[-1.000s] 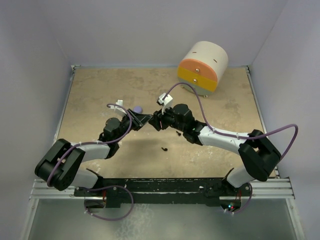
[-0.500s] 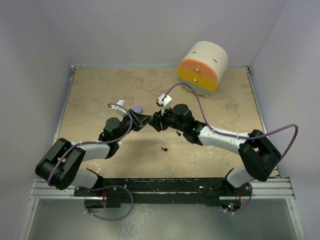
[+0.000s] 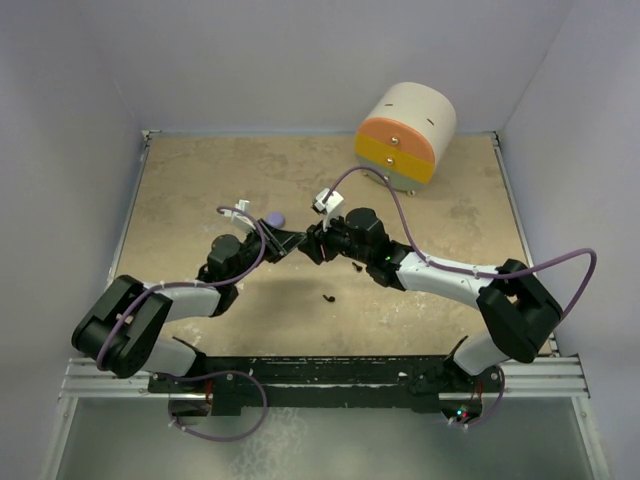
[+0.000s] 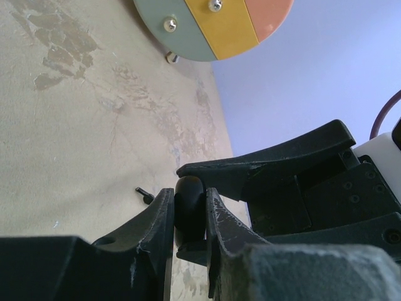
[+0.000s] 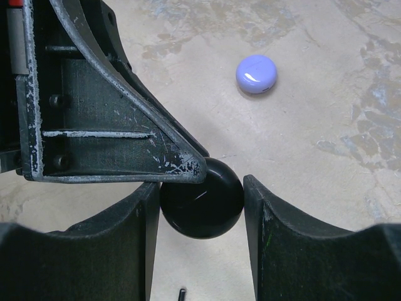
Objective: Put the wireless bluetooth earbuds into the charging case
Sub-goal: Pick up the charging case at the center of the board.
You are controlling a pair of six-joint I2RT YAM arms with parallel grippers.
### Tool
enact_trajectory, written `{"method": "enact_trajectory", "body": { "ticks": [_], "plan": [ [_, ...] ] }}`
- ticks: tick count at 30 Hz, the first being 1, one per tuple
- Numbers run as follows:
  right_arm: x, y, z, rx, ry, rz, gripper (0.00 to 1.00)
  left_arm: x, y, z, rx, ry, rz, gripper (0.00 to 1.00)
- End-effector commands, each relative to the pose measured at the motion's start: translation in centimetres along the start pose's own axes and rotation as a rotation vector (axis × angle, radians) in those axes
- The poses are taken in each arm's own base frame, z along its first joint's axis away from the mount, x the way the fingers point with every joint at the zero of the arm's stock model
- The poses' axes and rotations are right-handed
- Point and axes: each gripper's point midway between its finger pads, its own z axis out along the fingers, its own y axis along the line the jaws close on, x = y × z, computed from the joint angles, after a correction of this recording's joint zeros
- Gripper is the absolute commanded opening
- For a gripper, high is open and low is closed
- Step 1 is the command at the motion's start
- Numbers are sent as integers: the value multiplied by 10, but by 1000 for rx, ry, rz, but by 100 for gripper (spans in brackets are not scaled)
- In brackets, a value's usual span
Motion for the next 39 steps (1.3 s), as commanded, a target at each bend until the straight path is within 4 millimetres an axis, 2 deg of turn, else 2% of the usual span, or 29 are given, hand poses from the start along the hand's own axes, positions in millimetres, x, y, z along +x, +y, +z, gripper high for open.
{"method": "enact_trajectory", "body": {
  "ticks": [1, 10, 12, 17, 21, 28, 31, 34, 39],
  "plan": [
    [-40, 13, -3, -51, -127, -23, 0, 8, -35, 2, 142, 66, 23, 0],
    [-37, 12, -3, -49, -118, -20, 0, 6, -35, 3, 137, 50, 15, 0],
    [-36, 12, -3, -47, -115, -19, 9, 4, -34, 3, 131, 43, 9, 0],
    [-36, 11, -5, -36, -116, -12, 40, 1, -29, 5, 101, 19, -20, 0],
    [-37, 10, -9, -29, -121, -9, 57, -3, -22, 6, 71, -10, -48, 0],
    [-33, 12, -21, -32, -122, 7, 70, -12, -16, 8, 48, -56, -94, 0],
    [-37, 11, -33, -13, -139, 25, 73, -18, -15, 9, 44, -75, -105, 0],
    [-29, 9, -49, 18, -111, 89, 78, -23, -14, 8, 42, -87, -113, 0],
    [-33, -10, -67, 147, -130, 187, 81, -25, -15, 8, 44, -92, -119, 0]
  ]
}}
